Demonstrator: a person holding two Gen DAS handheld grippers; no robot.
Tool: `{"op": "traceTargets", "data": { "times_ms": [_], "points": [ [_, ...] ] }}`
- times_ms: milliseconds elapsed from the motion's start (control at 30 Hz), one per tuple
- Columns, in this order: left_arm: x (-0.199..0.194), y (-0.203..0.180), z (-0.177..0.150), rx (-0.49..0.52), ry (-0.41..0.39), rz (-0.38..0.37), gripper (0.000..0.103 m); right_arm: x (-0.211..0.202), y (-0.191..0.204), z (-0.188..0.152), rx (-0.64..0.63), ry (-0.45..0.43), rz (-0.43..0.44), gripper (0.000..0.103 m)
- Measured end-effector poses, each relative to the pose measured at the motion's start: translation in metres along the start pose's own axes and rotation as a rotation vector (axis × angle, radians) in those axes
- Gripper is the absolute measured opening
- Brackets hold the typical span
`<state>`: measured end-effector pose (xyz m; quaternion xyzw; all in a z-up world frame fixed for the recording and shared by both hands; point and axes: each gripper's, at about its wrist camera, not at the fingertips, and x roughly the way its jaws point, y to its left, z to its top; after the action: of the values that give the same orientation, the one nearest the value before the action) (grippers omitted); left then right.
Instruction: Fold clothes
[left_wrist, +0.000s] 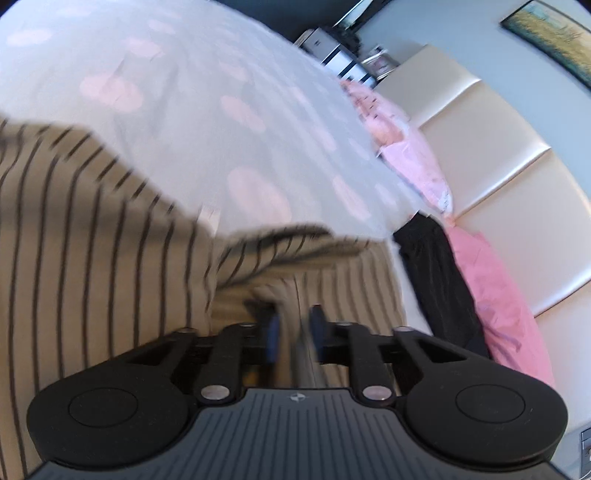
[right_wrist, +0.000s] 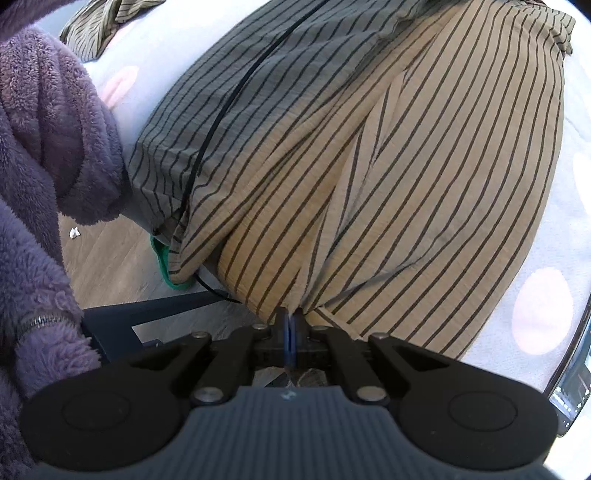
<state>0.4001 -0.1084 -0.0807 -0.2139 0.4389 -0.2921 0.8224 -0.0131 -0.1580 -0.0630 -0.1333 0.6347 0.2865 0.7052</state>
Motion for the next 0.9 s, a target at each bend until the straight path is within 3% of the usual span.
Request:
{"op": "traceTargets", "data": {
  "times_ms": [133,200,400,533,567,633,700,900],
  "points": [
    [-0.021,-0.015,0.001,0.069,-0.139,-0.036,0.0,0.001,-0.002,0.001,0.004,0.007,0.006,0.002],
    [-0.034,-0.023,-0.001,0.12,-0.179,-0.008,0.0,0.002,-0.003,0.002,0.005,0.01,0.008,0.002],
    [-0.03,-0.004,-0.007,0.133,-0.127,0.151,0.0,0.002,-0.004,0.001,0.006,0.015,0.009,0.002],
    [-0.021,0.001,-0.008,0.13,-0.084,0.184,0.001,-0.001,-0.002,0.002,-0.003,0.011,0.001,0.002],
    [-0.024,0.001,-0.008,0.123,-0.093,0.19,0.003,-0.002,-0.001,0.002,-0.007,0.009,-0.002,0.002],
    [-0.034,-0.002,-0.007,0.117,-0.121,0.194,0.025,-0.004,0.002,0.001,-0.015,0.002,-0.01,0.002],
    [-0.053,-0.011,-0.009,0.134,-0.126,0.189,0.037,-0.007,0.004,0.0,-0.02,-0.01,-0.021,0.002],
    [-0.112,-0.035,-0.019,0.195,-0.126,0.174,0.039,-0.02,0.013,-0.006,-0.028,-0.068,-0.06,0.002]
  ]
}}
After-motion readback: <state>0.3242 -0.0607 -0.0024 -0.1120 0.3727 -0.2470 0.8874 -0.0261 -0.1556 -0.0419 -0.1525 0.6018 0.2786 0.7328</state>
